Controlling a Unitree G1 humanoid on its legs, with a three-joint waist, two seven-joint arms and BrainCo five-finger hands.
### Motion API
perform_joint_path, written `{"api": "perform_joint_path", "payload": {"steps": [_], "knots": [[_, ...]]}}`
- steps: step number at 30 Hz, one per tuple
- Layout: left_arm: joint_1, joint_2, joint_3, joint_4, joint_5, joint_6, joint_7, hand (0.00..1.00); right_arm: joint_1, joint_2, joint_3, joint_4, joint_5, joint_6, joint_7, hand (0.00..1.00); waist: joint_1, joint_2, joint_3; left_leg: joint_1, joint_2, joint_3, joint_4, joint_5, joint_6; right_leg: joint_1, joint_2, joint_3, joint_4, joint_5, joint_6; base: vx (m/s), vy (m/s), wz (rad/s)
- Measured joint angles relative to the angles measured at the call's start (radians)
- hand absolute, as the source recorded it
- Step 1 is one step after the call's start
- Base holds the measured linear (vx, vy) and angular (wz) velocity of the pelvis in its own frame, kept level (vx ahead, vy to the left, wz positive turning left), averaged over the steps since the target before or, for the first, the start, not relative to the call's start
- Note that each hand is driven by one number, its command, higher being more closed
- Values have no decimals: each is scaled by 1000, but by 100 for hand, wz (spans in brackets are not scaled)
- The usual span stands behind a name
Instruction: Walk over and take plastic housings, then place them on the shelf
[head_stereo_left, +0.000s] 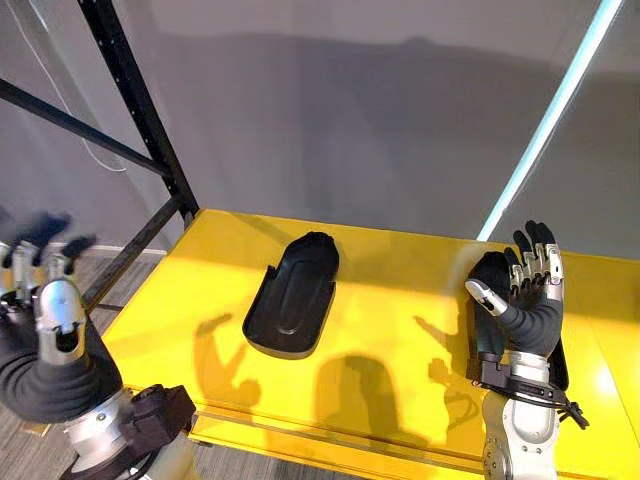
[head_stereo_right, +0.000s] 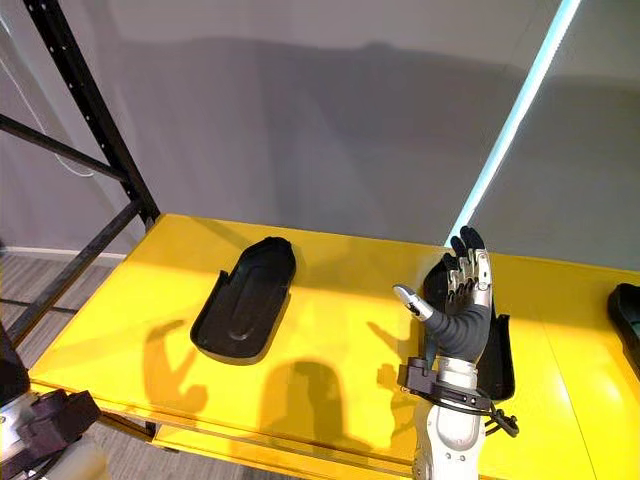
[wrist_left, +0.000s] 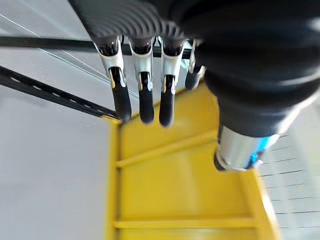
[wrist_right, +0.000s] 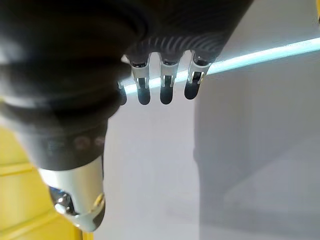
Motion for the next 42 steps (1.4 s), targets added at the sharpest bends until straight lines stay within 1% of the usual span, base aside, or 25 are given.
{"api": "perform_joint_path", "payload": {"steps": [2, 3, 4, 6, 7, 8, 9, 10, 11, 12, 13, 14, 15, 17, 19, 23, 25, 29, 30, 31, 32, 33, 34, 38, 42], "knots": [[-1, 4, 11, 9, 21, -7, 23, 0, -68, -33, 30, 29, -2, 0, -21, 0, 36, 8, 3, -108, 15, -188, 269, -95, -27, -70, 33, 149, 30, 10, -11, -107, 22, -218], [-2, 4, 19, 17, 34, -10, 29, 0, -104, -59, 44, 42, -5, -1, -28, 0, 49, 29, 5, -124, 15, -299, 362, -146, -68, -91, 68, 226, 32, 13, -9, -112, 129, -256], [-13, 12, 22, 59, 51, -19, 38, 0, -125, -104, 50, 43, -21, -11, -31, 0, 47, 70, 1, -122, 9, -439, 450, -230, -107, -126, 123, 308, 53, 16, -10, -111, 202, -234], [-57, 32, 21, 130, 57, -18, 42, 0, -101, -119, 33, 34, -39, -24, -36, 0, 16, 74, 2, -105, -9, -516, 468, -300, -105, -184, 155, 393, 102, 16, -5, -85, 316, -165], [-89, 35, 20, 159, 57, -16, 44, 0, -78, -112, 22, 21, -40, -25, -35, 0, 6, 59, 12, -93, -30, -549, 466, -331, -100, -218, 161, 443, 140, 19, 14, -109, 403, -149], [-133, 35, 12, 186, 57, -7, 45, 0, -31, -101, 11, -6, -42, -25, -34, 0, 1, 45, 29, -81, -50, -538, 467, -375, -57, -253, 173, 508, 168, 33, 34, -119, 339, -133], [-145, 39, 9, 189, 57, -2, 45, 0, -9, -86, 12, -15, -43, -24, -31, 0, -3, 25, 41, -81, -68, -509, 483, -378, -57, -263, 171, 552, 171, 45, 51, -142, 346, -179], [-159, 38, -6, 190, 67, 3, 45, 0, 51, -65, 15, -59, -45, -24, -23, 0, -6, 8, 51, -83, -99, -474, 504, -388, -35, -275, 163, 630, 136, 89, 67, -202, 383, -216], [-176, 35, -22, 189, 73, 7, 46, 0, 103, -52, 18, -101, -48, -23, -22, 0, -8, -11, 59, -88, -115, -383, 494, -379, 28, -284, 156, 702, 60, 198, 47, -237, 400, -246], [-182, 31, -26, 192, 81, 8, 48, 0, 113, -47, 20, -107, -48, -23, -21, 0, -12, -15, 63, -105, -105, -321, 481, -363, 55, -291, 154, 702, -8, 295, -3, -333, 404, -261], [-226, 33, -45, 231, 88, 15, 56, 0, 115, -34, 8, -110, -53, -22, -23, 0, -12, -9, 73, -122, -72, -214, 432, -315, 89, -313, 134, 521, -46, 367, -88, -444, 456, -264], [-271, 36, -58, 279, 91, 32, 61, 0, 107, -24, -12, -109, -69, -22, -25, 0, -10, -15, 71, -123, -49, -112, 364, -265, 102, -329, 108, 269, 45, 285, -105, -433, 425, -248], [-287, 38, -60, 293, 91, 36, 63, 0, 97, -24, -21, -107, -75, -22, -25, 0, -8, -2, 78, -121, -32, -65, 333, -244, 107, -329, 104, 195, 96, 224, -96, -303, 325, -240], [-356, 43, -59, 344, 87, 43, 60, 0, 38, -25, -74, -34, -81, -24, -29, 0, -14, 13, 92, -100, 21, 62, 233, -167, 112, -308, 91, 117, 339, -3, -74, -220, 157, -195], [-384, 46, -66, 363, 83, 50, 40, 0, 11, -30, -136, 62, -83, -21, -42, 0, -18, 12, 91, -77, 38, 122, 167, -131, 118, -258, 53, 93, 463, -122, -71, -275, 25, -110], [-383, 85, -66, 359, 63, 59, 3, 0, -16, -50, -205, 163, -108, 9, -83, 0, -1, 4, 46, -70, 48, 206, 46, -91, 82, -109, -3, 15, 394, -198, -37, -206, -104, -100], [-389, 128, -62, 358, 57, 65, -26, 0, -24, -75, -221, 177, -114, 16, -95, 0, 15, -60, -9, -107, 14, 264, 16, -38, 38, 0, -28, 25, 109, -227, 14, -171, -228, -89], [-389, 77, -83, 433, 22, 95, -61, 0, -41, -114, -284, 323, -113, 41, -107, 0, -4, -25, -23, -68, 56, 207, -16, 25, 13, 18, 46, 57, 92, -176, 10, 19, -242, -53], [-389, 70, -78, 483, -9, 98, -91, 0, -55, -120, -310, 403, -112, 47, -108, 0, 0, 18, -19, -34, 138, 214, -40, 31, -2, -73, 98, 74, 269, -175, 17, 36, -254, -52], [-391, 67, -74, 545, -36, 101, -111, 0, -61, -121, -313, 460, -109, 49, -107, 0, 11, 34, -18, -23, 180, 225, -43, 34, -27, -118, 118, 91, 260, -200, -42, -32, -154, -55], [-403, 94, -67, 638, -77, 110, -132, 0, -56, -122, -300, 509, -105, 53, -106, 0, 12, -14, -26, -14, 152, 231, -52, 24, -48, -104, 56, 110, 104, -78, -23, -23, -156, -11], [-410, 102, -76, 714, -92, 112, -143, 0, -59, -125, -298, 559, -102, 52, -105, 0, -3, -20, -26, -16, 156, 215, -51, 26, -75, -81, 65, 124, 91, -95, -37, 32, -186, 12], [-413, 101, -91, 885, -102, 148, -180, 0, -70, -148, -293, 675, -75, 65, -95, 0, 1, -10, -29, -7, 170, 209, -59, 35, -63, -65, 82, 109, 53, -75, -41, 69, -208, 14], [-437, 98, -185, 1432, -83, 290, -288, 0, -122, -165, -302, 1054, 11, 123, -46, 0, -12, 13, -10, 21, 183, 176, -120, 71, -96, -30, 106, 76, 20, -69, -49, 35, -76, 15], [-434, 99, -166, 1761, 21, 346, -310, 0, -134, -153, -378, 1337, 60, 163, -7, 0, -6, 15, -2, 57, 165, 150, -150, 82, -101, 20, 91, 44, 0, -77, -38, 36, 19, 30]]}}
